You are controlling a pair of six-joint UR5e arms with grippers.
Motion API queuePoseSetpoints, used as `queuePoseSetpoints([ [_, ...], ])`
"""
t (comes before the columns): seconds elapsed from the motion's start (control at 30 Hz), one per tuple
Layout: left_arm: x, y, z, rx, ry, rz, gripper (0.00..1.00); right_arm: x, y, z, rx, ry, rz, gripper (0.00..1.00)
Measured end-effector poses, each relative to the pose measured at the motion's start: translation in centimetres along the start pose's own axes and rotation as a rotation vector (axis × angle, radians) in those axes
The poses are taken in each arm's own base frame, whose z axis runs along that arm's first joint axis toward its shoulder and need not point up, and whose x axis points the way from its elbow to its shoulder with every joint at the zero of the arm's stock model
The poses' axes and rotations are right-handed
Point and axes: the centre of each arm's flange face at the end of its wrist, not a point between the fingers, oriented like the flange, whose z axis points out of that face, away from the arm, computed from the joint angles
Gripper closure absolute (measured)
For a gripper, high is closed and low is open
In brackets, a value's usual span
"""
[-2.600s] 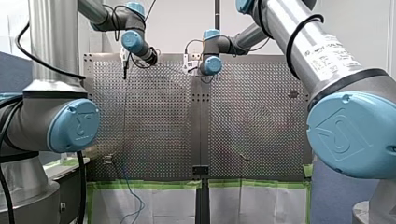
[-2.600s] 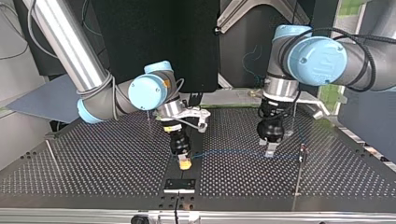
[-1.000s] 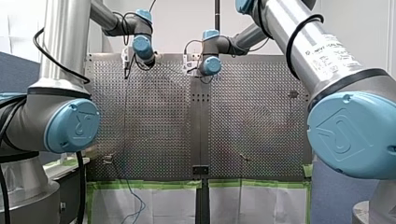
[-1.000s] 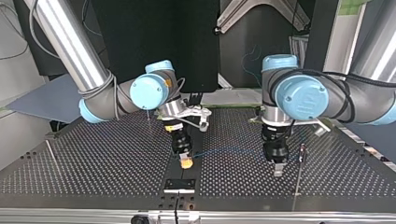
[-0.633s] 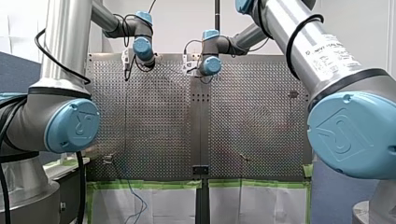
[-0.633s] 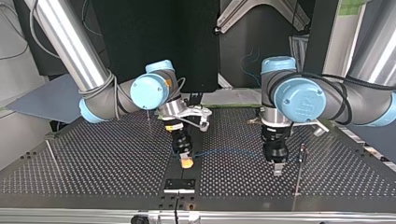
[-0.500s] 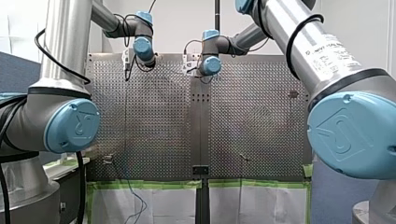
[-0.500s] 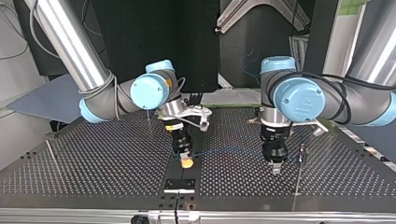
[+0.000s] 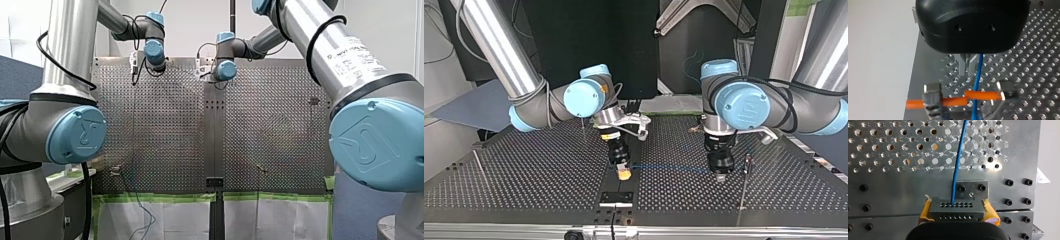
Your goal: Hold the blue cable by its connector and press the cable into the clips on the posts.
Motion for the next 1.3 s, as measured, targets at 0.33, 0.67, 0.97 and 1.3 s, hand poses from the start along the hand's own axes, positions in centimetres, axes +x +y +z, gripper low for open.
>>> queuePoseSetpoints([
  [0.33, -0.15, -0.25, -0.13, 0.026, -0.001, -0.009, 1.00, -0.11, 0.30, 0.09, -0.004, -0.002, 0.000, 0.84],
  [0.67, -0.15, -0.19, -0.20, 0.025, 0.002, -0.012, 0.47, -0.20, 0.43, 0.14, -0.006, -0.002, -0.001, 0.84],
  [0.97, -0.09, -0.29, -0.36, 0.027, 0.010, -0.011, 0.74, -0.33, 0.45, 0.18, -0.006, -0.004, -0.001, 0.84],
  [1.3, -0.10, -0.54, -0.50, 0.033, 0.009, -0.003, 0.98, -0.36, 0.41, 0.17, -0.006, -0.005, -0.001, 0.84],
])
